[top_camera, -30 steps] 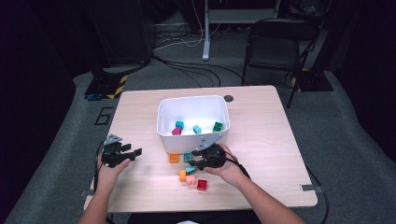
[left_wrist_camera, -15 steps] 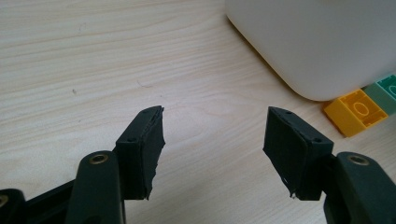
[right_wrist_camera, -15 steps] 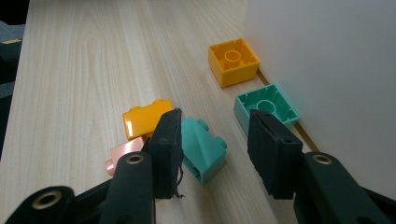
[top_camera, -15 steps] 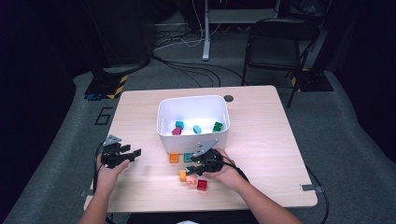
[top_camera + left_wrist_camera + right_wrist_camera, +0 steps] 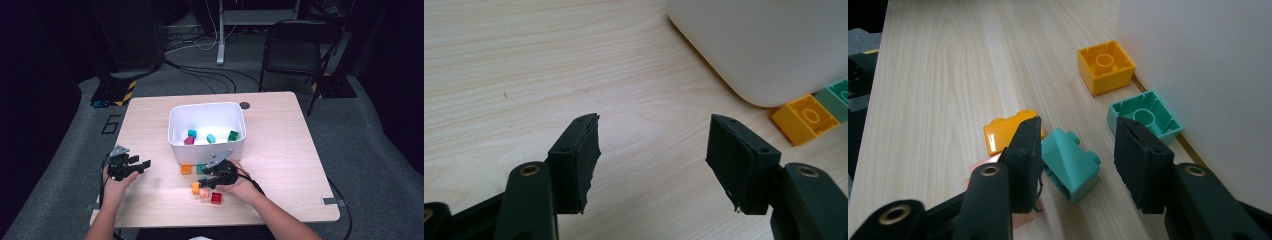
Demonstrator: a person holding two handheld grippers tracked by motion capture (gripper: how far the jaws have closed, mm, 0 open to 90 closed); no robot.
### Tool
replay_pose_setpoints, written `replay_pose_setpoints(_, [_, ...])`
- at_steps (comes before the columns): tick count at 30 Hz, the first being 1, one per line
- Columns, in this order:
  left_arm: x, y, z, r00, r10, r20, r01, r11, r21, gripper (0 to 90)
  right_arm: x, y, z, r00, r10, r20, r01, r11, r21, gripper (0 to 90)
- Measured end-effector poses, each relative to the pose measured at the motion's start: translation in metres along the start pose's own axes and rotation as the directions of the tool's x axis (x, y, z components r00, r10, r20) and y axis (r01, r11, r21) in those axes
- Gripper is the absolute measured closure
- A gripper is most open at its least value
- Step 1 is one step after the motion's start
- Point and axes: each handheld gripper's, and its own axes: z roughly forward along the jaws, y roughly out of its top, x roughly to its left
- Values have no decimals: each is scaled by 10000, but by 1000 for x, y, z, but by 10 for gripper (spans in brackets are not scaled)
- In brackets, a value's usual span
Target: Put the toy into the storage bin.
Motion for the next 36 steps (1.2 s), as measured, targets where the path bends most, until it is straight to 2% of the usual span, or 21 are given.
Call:
replay_pose_setpoints(6, [-1, 0, 1, 10000, 3, -18, -3, 10000, -69, 374, 0, -2, 8, 10000, -42, -19, 42, 9993, 364, 533])
replay_pose_setpoints(11, [0, 0, 0, 10000, -8, 14, 8, 10000, -10, 375, -1, -5, 15, 9998, 206, 56, -208, 9982, 557, 536])
replay_pose_setpoints(15, [1, 0, 0, 10000, 12, 5, -12, 10000, -53, 375, -4, -8, 16, 9997, 261, 10, -261, 9975, 660, 592])
replay_pose_setpoints(20, [0, 0, 0, 10000, -2, 3, 2, 10000, -1, 375, -3, -8, 14, 9995, 319, 30, -320, 9967, 745, 656])
replay_pose_setpoints(31, [0, 0, 1, 10000, 8, -5, -8, 10000, -49, 374, -1, -5, 7, 9994, 323, 126, -331, 9969, 715, 667])
replay_pose_setpoints(36, [0, 1, 1, 10000, 19, 0, -19, 10000, -49, 375, 1, 3, -2, 9998, 145, 166, -154, 9985, 527, 668])
